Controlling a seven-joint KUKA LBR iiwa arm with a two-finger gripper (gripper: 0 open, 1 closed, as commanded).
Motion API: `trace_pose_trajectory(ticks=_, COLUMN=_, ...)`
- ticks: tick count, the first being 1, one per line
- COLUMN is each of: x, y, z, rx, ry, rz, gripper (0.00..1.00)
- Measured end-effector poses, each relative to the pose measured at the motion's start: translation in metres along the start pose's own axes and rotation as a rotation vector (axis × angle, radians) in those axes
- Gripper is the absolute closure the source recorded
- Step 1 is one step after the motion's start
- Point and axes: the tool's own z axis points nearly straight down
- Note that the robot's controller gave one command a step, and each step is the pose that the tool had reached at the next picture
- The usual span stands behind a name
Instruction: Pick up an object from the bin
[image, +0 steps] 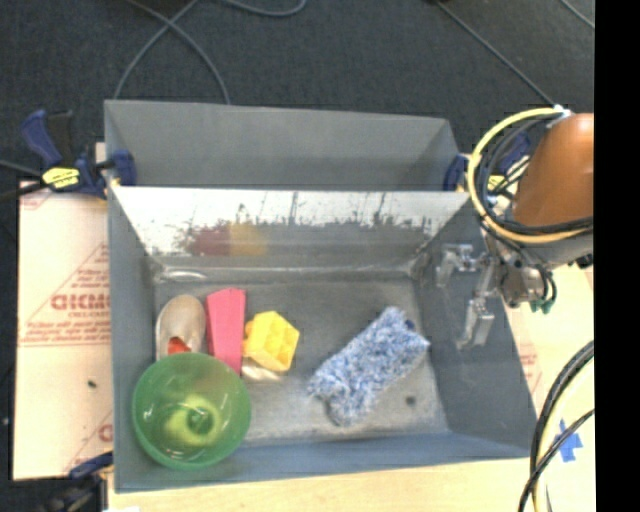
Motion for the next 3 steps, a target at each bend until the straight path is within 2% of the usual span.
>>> trace_pose_trajectory(ticks=1, x=0.000, y=0.000, z=0.000, rx=0.000, ry=0.000, rz=0.000, gripper=0.00)
trace_pose_trajectory(ticks=2, x=0.008, y=0.067, z=0.081, rx=-0.004, ry=0.005, rz=-0.024, gripper=0.00)
trace_pose_trajectory(ticks=3, x=0.006, y=0.032, z=0.092, rx=0.005, ry=-0.010, rz=-0.023, gripper=0.00)
